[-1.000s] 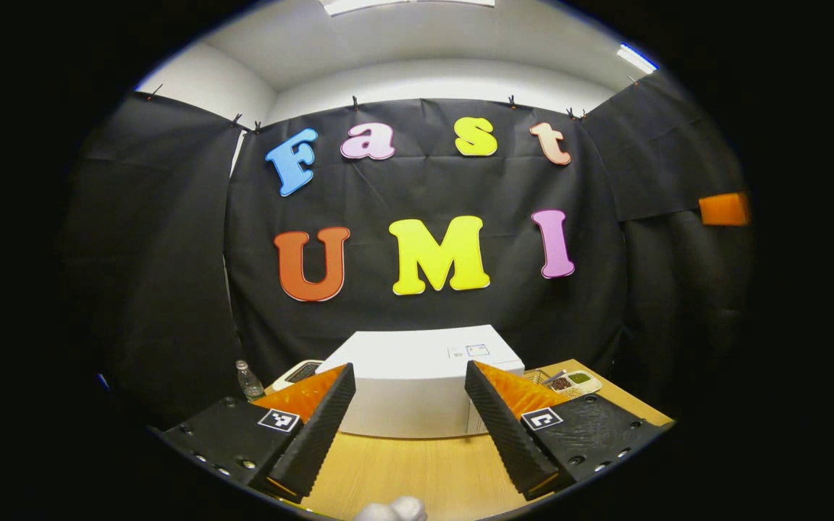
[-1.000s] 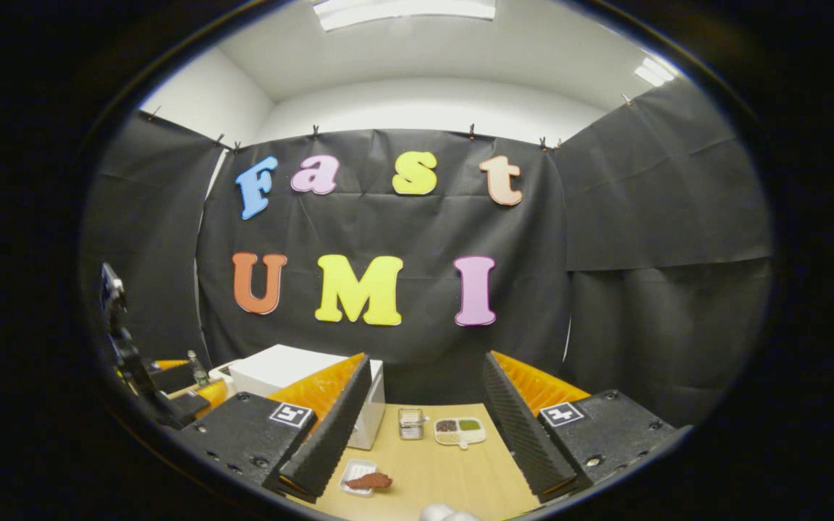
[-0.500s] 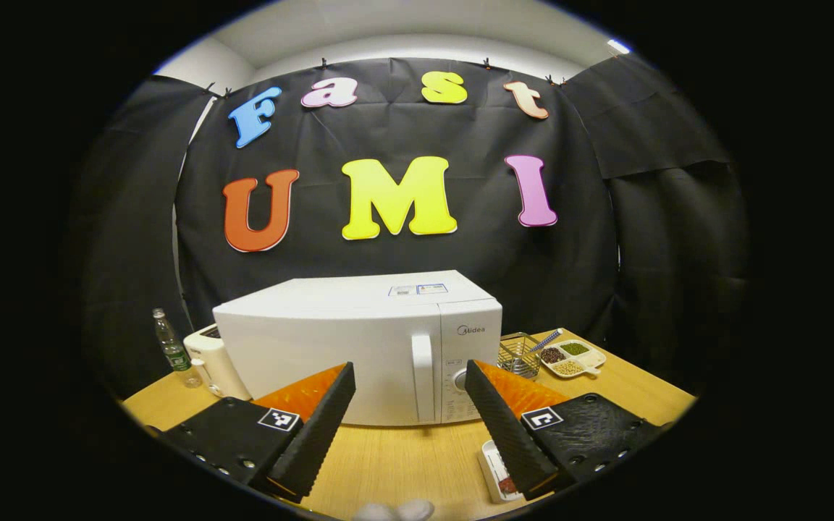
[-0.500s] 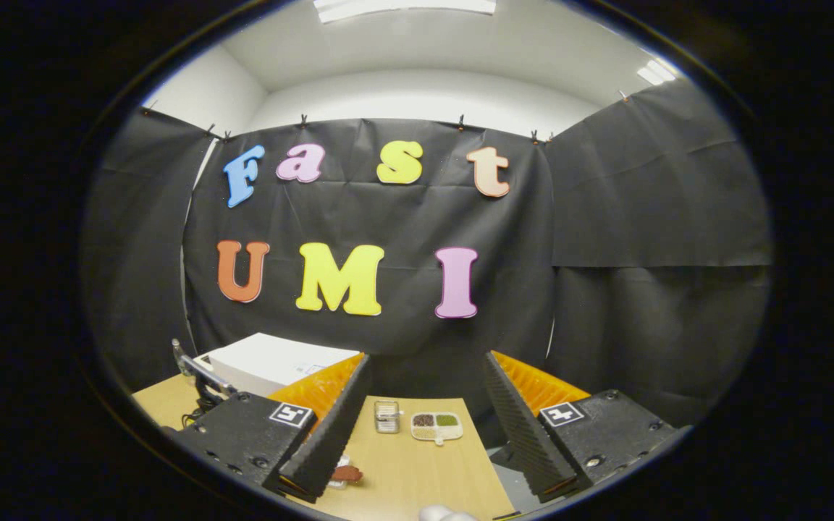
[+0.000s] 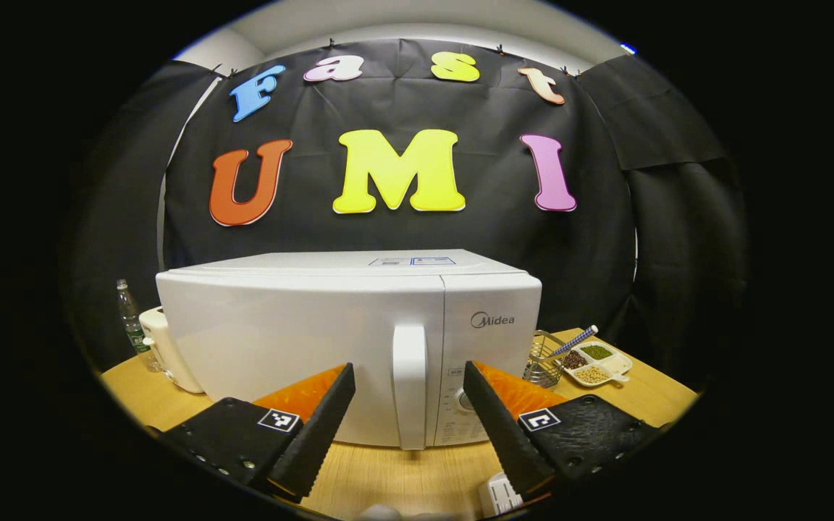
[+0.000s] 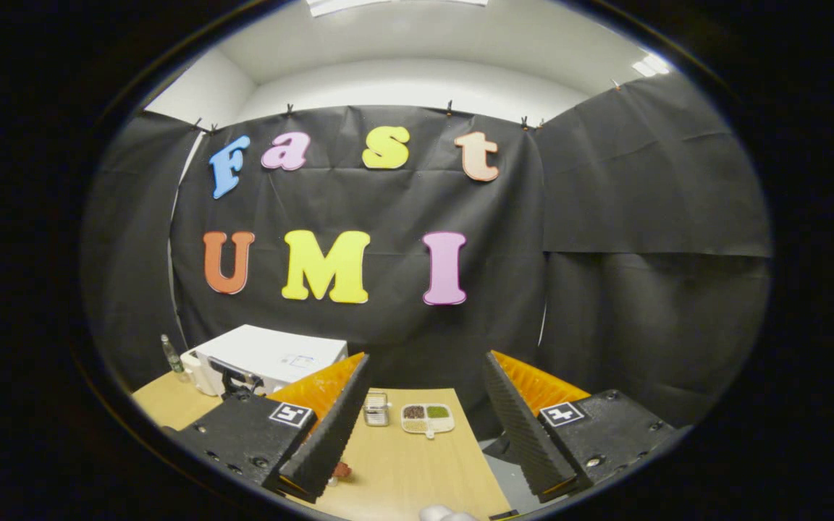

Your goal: Open the microwave oven with the left hand, put the food in, and close the microwave oven.

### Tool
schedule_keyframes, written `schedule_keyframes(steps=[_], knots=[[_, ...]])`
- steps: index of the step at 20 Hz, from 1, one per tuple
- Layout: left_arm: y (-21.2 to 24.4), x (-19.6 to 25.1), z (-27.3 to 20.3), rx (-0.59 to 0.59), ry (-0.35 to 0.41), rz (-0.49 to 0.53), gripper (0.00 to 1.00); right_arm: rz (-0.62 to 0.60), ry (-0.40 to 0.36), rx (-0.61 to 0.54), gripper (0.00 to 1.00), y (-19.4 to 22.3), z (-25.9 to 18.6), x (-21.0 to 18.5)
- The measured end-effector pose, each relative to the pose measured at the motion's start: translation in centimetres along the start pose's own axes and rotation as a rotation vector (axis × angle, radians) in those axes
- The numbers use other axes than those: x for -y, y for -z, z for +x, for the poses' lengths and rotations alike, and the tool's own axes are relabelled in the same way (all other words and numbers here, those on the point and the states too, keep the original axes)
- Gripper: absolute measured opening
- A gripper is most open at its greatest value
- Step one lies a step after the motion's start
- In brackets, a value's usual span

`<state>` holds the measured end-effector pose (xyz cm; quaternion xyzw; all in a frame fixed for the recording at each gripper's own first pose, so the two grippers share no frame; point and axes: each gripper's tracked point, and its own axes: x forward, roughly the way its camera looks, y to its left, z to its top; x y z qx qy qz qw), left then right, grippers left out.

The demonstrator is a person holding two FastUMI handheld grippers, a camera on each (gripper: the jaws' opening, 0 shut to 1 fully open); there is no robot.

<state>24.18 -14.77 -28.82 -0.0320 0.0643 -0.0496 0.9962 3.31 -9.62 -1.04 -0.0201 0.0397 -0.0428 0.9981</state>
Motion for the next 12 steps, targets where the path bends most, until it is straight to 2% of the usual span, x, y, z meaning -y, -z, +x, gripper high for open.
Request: schedule_keyframes(steps=[1,2,3,4,5,6,7,8,9,10,11,12], knots=[[0.1,0.0,0.2,-0.005,0.003,-0.002,0.9,0.003,-0.001,-0.004,0.91,0.1,0.1,-0.1],[0.2,-0.1,0.4,-0.006,0.004,0.002,0.86,0.002,0.001,-0.007,0.99,0.2,0.1,0.0],[0.3,0.1,0.5,-0.005,0.014,-0.001,0.79,0.002,-0.003,-0.005,0.91,0.2,0.2,0.0],[0.5,0.5,0.7,-0.009,0.033,-0.005,0.77,0.0,-0.004,-0.003,0.91,0.2,0.3,-0.1],[0.3,0.1,1.0,-0.006,0.019,0.006,0.66,-0.004,-0.007,-0.002,0.99,0.2,0.3,-0.2],[0.4,0.0,1.3,-0.011,0.015,0.01,0.36,-0.01,-0.008,-0.001,0.99,0.3,0.3,-0.3],[0.7,0.0,1.4,-0.017,0.02,0.003,0.31,-0.01,-0.011,0.002,0.99,0.1,0.2,-0.4],[1.1,-0.2,1.5,-0.029,0.017,-0.014,0.31,-0.01,-0.016,0.002,0.91,0.1,0.2,-0.6],[1.1,0.0,1.5,-0.026,0.016,-0.016,0.26,-0.012,-0.018,0.0,0.91,0.3,0.1,-0.7],[1.0,0.0,1.4,-0.023,0.018,0.004,0.27,-0.017,-0.019,-0.002,0.99,0.5,0.1,-0.7],[1.1,-0.2,1.3,-0.028,0.014,0.014,0.23,-0.02,-0.022,-0.007,0.91,0.7,0.0,-0.9],[1.1,-0.2,1.6,-0.032,0.01,0.015,0.2,-0.019,-0.025,-0.014,0.91,0.9,-0.1,-0.9]])
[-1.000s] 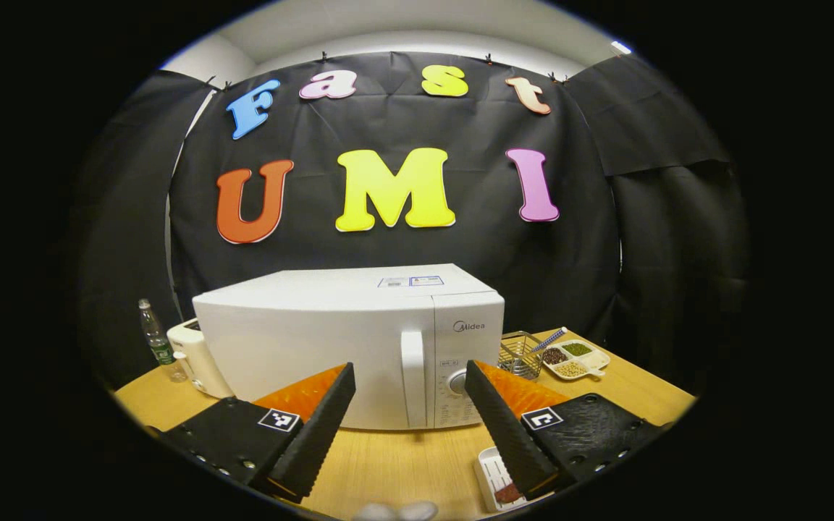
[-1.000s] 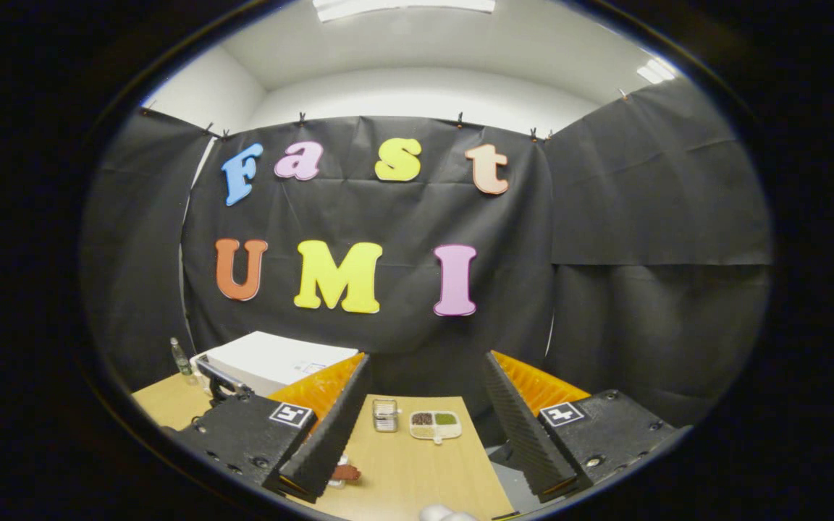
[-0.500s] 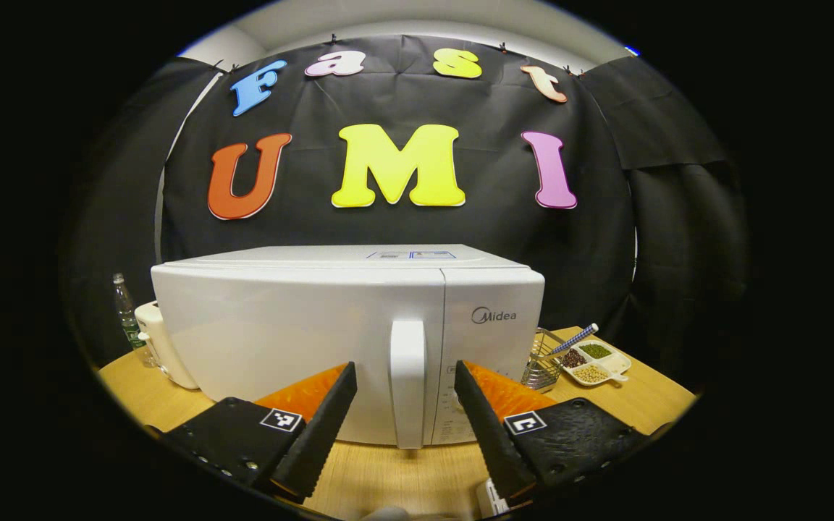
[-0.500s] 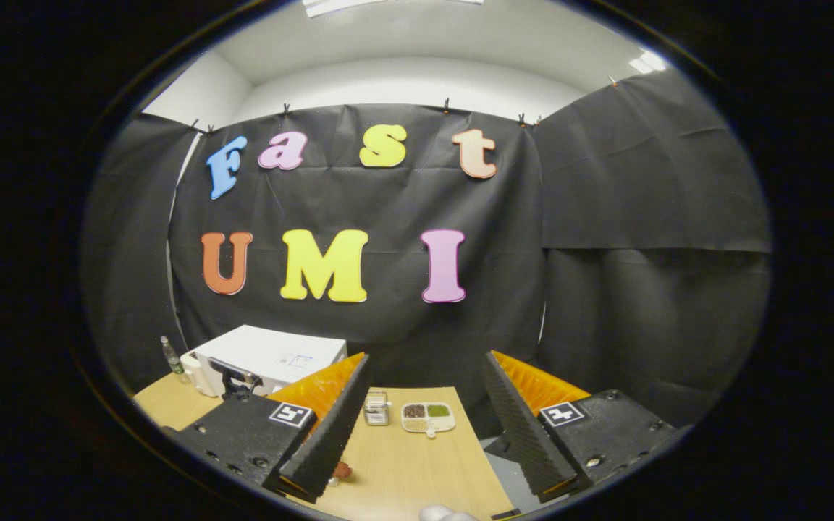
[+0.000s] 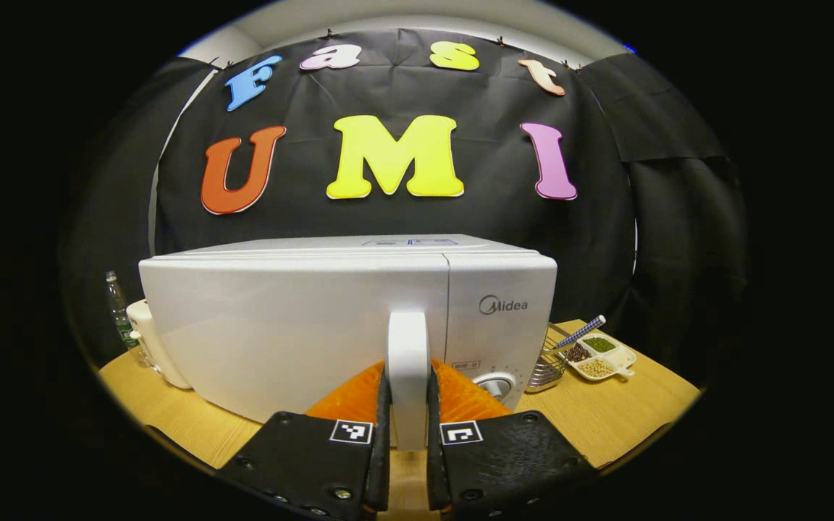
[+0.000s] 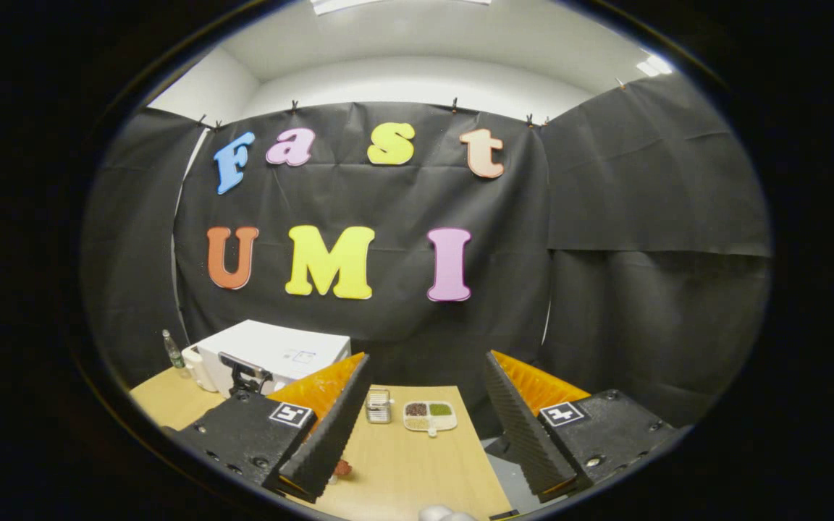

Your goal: Open the microwave oven with the left hand, put the food in, and close the microwave oven.

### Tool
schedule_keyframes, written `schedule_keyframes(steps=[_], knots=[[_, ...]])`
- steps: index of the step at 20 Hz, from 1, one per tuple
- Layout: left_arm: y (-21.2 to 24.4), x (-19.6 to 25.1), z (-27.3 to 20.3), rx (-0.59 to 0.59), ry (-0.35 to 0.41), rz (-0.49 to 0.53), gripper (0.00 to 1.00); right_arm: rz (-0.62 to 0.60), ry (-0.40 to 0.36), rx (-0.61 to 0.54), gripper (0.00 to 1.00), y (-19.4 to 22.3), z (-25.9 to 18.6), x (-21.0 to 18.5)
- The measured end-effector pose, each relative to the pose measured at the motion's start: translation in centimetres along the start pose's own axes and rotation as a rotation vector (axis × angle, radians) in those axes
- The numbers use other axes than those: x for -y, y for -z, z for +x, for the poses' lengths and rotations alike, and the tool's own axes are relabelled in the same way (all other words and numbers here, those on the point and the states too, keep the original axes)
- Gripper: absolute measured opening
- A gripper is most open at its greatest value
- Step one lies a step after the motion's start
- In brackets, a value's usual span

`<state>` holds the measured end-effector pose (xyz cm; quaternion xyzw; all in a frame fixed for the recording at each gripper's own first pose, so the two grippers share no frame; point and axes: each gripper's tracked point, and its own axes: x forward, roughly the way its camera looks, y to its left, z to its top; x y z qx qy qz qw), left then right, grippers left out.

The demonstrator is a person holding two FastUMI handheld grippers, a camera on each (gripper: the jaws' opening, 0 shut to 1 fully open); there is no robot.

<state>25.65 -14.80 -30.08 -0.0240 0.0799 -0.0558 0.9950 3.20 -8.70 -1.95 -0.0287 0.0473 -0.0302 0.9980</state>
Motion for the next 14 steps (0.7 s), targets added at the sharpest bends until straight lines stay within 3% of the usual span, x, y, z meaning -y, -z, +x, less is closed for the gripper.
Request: schedule_keyframes(steps=[1,2,3,10,11,14], knots=[[0.1,-0.1,-0.1,-0.003,-0.004,-0.001,0.16,0.0,0.0,-0.003,0.91,0.0,-0.2,-0.1],[0.1,0.0,-0.2,-0.006,-0.004,0.001,0.05,-0.001,0.003,-0.002,0.92,0.0,-0.2,0.1],[0.2,0.0,-0.4,-0.011,-0.003,0.005,0.12,-0.001,0.005,0.001,0.91,-0.2,-0.3,0.1],[0.4,-0.2,-0.6,-0.033,0.006,0.005,0.12,-0.016,0.0,0.009,0.91,-0.5,-1.1,-0.1],[0.3,-0.2,-0.7,-0.034,0.007,0.007,0.12,-0.015,-0.001,0.007,0.99,-0.5,-1.2,-0.1],[0.6,-0.3,-2.4,-0.016,0.008,0.022,0.1,-0.025,-0.008,0.014,0.99,-0.7,-1.4,-0.5]])
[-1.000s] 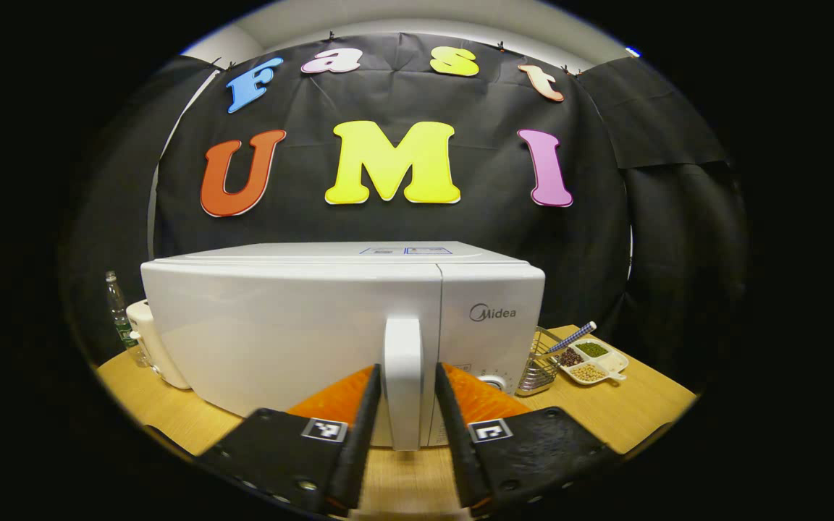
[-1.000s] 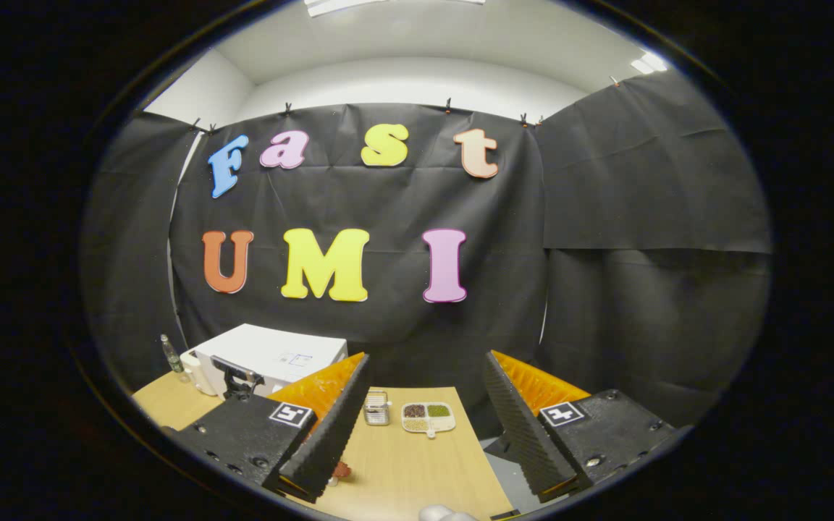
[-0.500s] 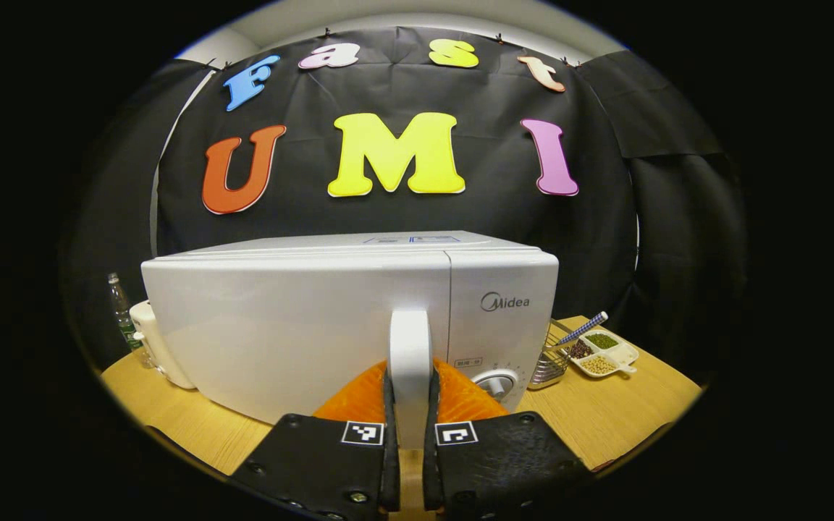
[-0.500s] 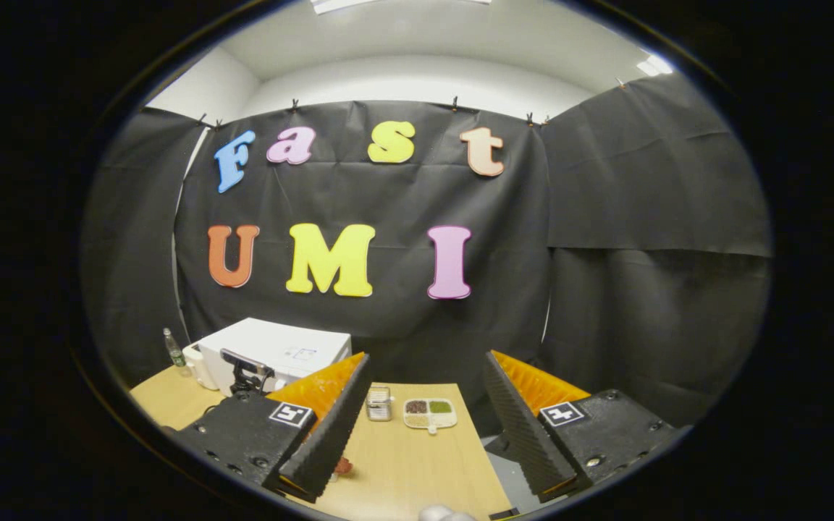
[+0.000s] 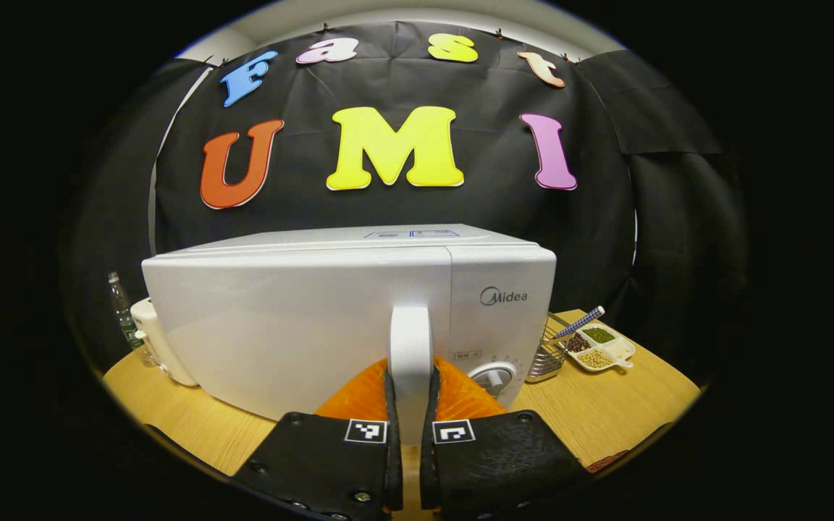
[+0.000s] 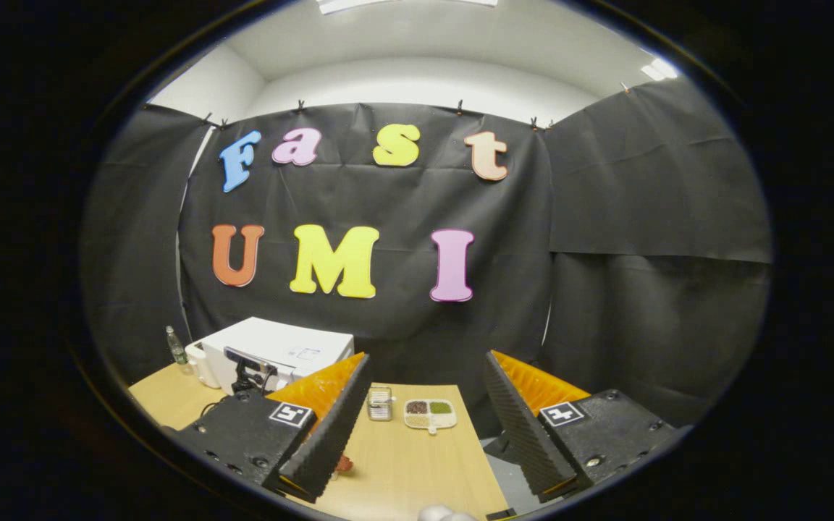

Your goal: Open the microwave oven with the left hand, put the food in, and close the microwave oven.

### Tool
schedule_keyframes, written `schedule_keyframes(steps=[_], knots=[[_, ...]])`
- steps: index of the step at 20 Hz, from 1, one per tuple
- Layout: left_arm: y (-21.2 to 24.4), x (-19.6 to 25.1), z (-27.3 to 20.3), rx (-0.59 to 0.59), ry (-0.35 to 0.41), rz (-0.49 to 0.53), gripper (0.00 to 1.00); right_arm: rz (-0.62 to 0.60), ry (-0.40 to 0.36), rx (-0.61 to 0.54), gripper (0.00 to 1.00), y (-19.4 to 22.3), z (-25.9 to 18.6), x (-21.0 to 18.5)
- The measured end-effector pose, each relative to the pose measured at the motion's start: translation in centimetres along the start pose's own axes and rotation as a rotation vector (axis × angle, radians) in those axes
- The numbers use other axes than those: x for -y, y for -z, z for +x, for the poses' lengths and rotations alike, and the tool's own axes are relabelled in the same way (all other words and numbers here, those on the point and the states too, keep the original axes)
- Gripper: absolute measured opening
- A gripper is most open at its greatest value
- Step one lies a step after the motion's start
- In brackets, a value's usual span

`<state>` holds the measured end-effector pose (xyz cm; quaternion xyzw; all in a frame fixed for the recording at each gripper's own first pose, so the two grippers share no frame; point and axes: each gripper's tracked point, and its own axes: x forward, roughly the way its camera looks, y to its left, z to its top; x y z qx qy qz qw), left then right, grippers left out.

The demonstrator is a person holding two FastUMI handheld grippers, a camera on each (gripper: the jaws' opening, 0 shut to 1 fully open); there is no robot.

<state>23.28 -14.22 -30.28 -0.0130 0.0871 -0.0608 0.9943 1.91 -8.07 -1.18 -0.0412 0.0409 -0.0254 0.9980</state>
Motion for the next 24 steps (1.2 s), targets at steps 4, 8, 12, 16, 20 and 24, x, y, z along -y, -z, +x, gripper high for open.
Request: schedule_keyframes(steps=[4,8,12,16,20,24], knots=[[1.3,-1.2,-4.6,0.002,0.024,-0.019,0.09,0.006,-0.034,0.0,0.92,0.2,-0.1,-1.4],[2.0,-3.5,-9.3,-0.017,-0.002,0.015,0.09,0.037,-0.079,-0.009,0.91,0.7,-0.4,-3.3],[2.9,-5.4,-12.2,-0.051,-0.023,0.003,0.1,0.025,-0.102,0.012,0.91,0.2,-1.1,-4.6],[2.8,-7.0,-13.3,-0.057,-0.076,0.013,0.18,0.02,-0.132,0.019,0.91,0.0,-1.6,-6.1],[3.3,-8.5,-12.6,-0.089,-0.097,-0.052,0.82,0.014,-0.131,0.019,0.99,0.0,-1.8,-6.4],[2.5,-8.7,-13.6,-0.06,-0.104,0.015,0.96,0.007,-0.132,0.018,0.99,0.1,-1.9,-6.7]])
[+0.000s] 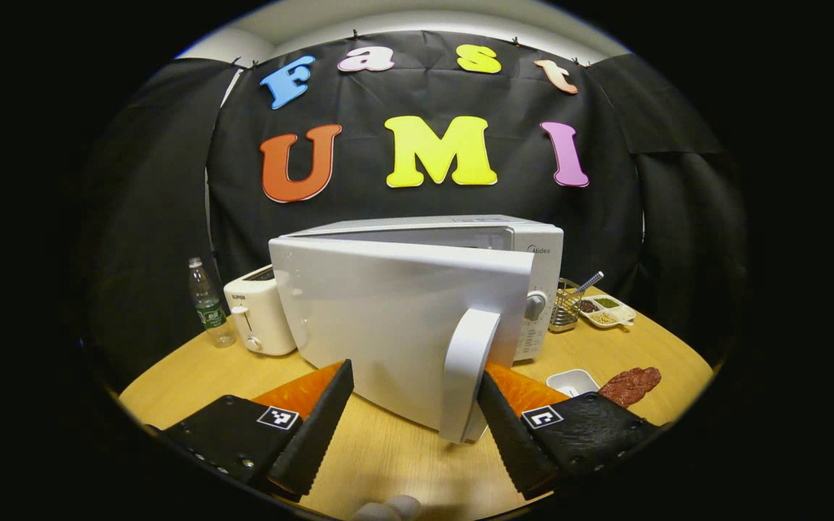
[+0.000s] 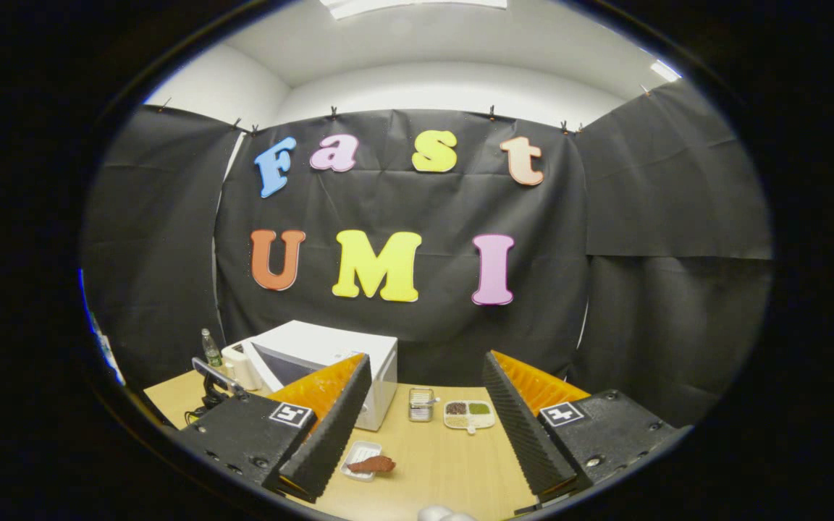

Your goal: Open the microwave oven with the left hand, put the food in, and close the microwave oven.

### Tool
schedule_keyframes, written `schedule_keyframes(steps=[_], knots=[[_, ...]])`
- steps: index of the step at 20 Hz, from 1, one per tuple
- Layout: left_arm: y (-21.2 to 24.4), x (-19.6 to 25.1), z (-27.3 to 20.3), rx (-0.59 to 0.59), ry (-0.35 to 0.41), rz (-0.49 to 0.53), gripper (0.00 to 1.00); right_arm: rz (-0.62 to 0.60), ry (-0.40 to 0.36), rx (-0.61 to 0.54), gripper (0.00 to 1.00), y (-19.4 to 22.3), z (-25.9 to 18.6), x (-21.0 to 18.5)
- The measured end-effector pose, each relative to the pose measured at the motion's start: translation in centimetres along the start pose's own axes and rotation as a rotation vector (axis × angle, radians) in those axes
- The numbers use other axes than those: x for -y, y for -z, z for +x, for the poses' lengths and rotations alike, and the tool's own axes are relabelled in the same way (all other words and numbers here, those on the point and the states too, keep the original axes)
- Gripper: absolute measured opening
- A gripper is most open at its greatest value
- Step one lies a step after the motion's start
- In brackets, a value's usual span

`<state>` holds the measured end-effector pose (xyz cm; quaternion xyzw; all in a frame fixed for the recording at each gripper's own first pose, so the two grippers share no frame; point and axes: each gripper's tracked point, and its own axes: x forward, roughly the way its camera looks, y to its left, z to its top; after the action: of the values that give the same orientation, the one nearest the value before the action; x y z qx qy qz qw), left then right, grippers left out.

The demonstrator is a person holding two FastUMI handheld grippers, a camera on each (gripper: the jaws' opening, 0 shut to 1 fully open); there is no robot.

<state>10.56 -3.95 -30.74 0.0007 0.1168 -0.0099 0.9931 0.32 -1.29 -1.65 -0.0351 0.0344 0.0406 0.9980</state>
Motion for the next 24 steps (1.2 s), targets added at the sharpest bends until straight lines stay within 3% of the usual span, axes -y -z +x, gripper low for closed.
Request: schedule_keyframes(steps=[11,14,24], knots=[[1.0,-4.5,-5.2,-0.009,-0.027,0.047,0.95,0.025,-0.082,-0.023,0.99,1.5,0.6,-4.3],[1.6,-6.9,-6.9,-0.019,-0.051,0.047,0.95,0.037,-0.115,-0.034,0.91,2.0,0.5,-6.2],[3.3,-17.2,-11.3,-0.053,-0.17,0.011,0.95,0.062,-0.167,-0.055,0.91,3.1,-0.3,-11.4]])
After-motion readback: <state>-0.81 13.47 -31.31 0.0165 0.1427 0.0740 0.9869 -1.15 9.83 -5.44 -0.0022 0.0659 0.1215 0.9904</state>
